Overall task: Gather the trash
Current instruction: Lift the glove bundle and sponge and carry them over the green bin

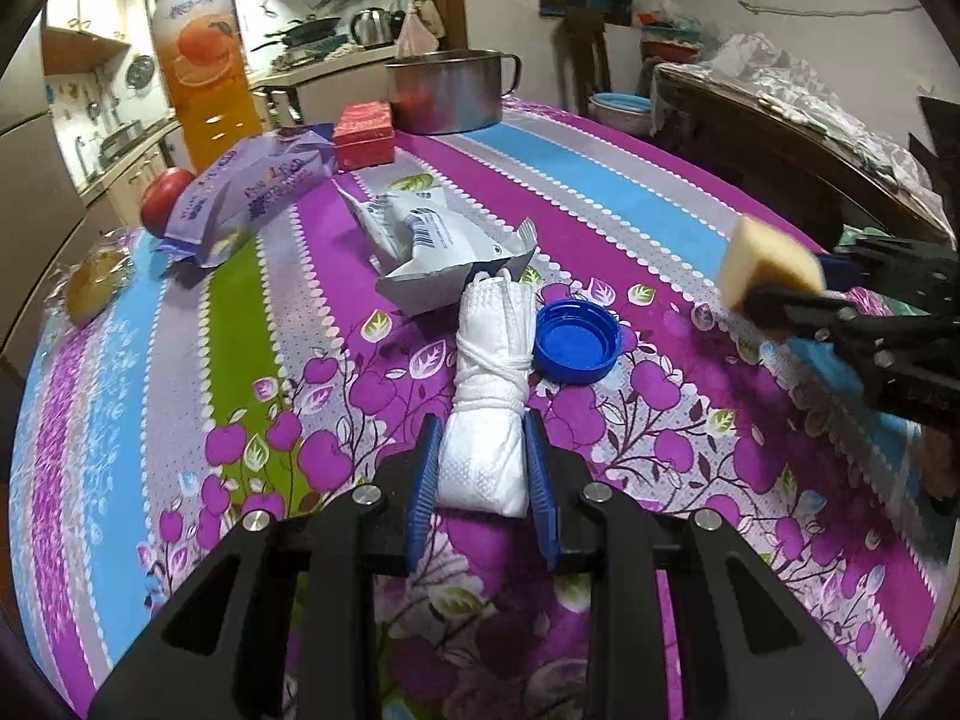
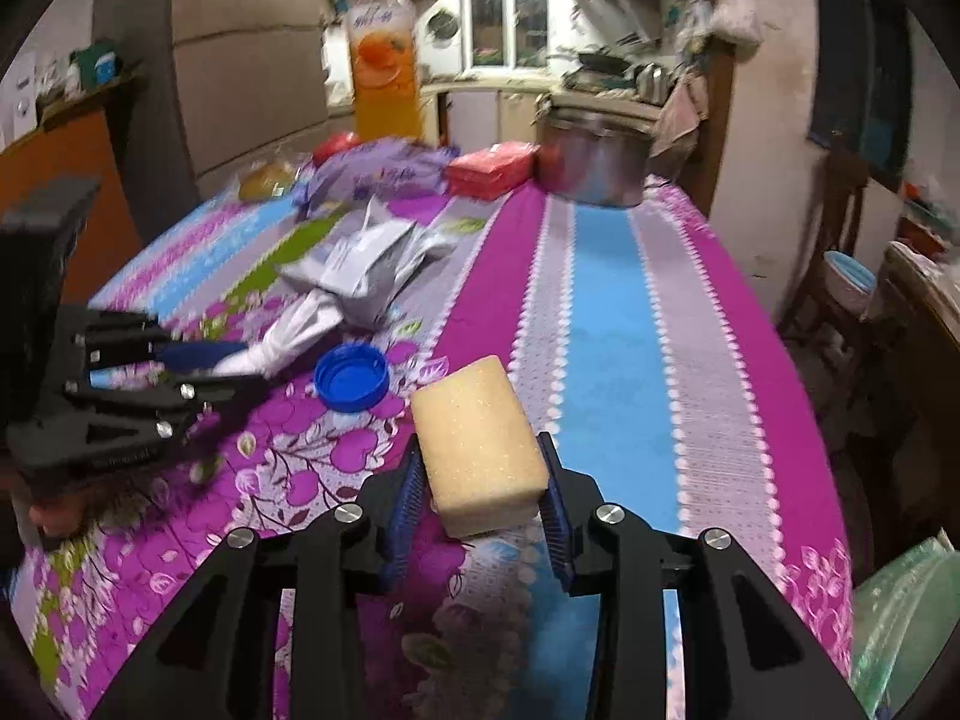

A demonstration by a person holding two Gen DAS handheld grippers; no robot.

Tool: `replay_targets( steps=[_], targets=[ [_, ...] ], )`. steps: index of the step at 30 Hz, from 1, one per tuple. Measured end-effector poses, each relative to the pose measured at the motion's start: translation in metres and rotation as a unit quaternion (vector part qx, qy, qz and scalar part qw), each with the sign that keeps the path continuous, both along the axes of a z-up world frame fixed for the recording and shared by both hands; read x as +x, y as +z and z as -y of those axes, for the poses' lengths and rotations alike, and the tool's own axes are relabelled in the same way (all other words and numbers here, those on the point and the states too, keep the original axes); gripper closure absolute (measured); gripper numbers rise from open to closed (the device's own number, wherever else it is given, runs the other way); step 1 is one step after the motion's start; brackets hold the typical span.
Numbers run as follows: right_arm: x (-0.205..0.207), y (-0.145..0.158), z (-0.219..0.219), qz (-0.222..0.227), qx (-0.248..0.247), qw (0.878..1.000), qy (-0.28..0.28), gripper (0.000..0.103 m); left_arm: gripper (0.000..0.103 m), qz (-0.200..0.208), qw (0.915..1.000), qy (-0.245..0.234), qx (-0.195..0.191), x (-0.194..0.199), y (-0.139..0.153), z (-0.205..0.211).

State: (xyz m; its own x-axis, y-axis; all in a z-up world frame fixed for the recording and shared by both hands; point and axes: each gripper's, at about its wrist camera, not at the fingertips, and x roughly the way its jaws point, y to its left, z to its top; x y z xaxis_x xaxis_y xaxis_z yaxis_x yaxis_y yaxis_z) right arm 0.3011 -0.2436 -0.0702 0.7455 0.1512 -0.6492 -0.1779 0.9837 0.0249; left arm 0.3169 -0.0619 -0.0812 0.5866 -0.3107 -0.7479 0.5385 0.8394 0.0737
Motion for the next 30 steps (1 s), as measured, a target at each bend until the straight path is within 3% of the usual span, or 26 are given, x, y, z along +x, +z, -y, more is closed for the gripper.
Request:
replay_targets(
  steps=[10, 14, 21, 30],
  targets=[
    [-0.068, 0.042, 0.014, 0.085, 0.026, 0.995, -0.054, 0.066, 0.077, 0.055, 0.9972, 0.047, -0.022, -0.043, 0.031, 0.002],
    [-0.095, 0.054, 0.021, 0.11, 0.026, 0.991, -0.069, 0.066, 0.077, 0.078, 0.9943, 0.055, -0.047, -0.066, 0.05, 0.009],
    [-0.138, 0.067, 0.042, 0.13, 0.025, 0.986, -0.101, 0.066, 0.077, 0.093, 0.9896, 0.055, -0.095, -0.102, 0.07, 0.029],
    [-0.181, 0.079, 0.083, 0.143, 0.019, 0.979, -0.147, 0.066, 0.077, 0.097, 0.987, 0.023, -0.126, -0.129, 0.087, 0.08]
  ],
)
